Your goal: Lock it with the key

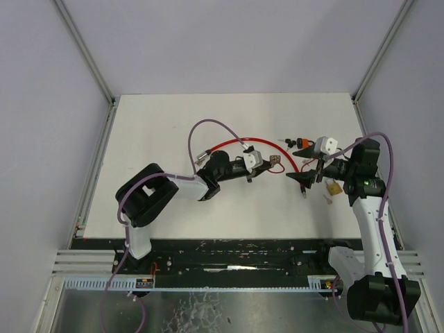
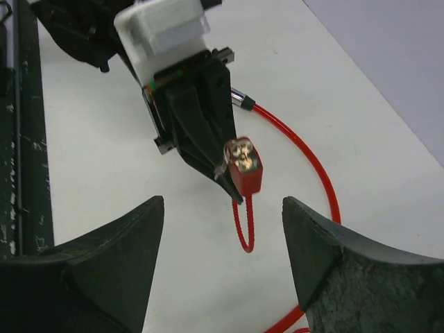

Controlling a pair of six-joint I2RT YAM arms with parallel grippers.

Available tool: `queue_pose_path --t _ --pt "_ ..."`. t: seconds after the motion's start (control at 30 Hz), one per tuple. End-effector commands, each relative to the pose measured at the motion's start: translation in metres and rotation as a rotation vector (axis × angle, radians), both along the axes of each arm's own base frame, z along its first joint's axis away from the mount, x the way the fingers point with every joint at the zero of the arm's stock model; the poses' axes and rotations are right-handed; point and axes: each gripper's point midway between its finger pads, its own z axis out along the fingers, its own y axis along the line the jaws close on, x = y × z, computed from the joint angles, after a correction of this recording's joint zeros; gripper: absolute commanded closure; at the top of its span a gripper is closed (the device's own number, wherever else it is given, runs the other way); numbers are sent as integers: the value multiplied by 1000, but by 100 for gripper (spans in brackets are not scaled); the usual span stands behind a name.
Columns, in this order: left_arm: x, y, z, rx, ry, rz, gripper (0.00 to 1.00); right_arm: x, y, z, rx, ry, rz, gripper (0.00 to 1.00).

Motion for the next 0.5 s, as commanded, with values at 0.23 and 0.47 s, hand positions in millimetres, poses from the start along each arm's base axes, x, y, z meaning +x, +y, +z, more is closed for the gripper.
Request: queue_pose_path --t 0.23,0.47 --pt "40 -14 -4 142 39 265 100 44 -16 24 154 381 -281 38" --pt "41 -22 -12 178 55 280 100 52 -11 19 156 398 -320 44"
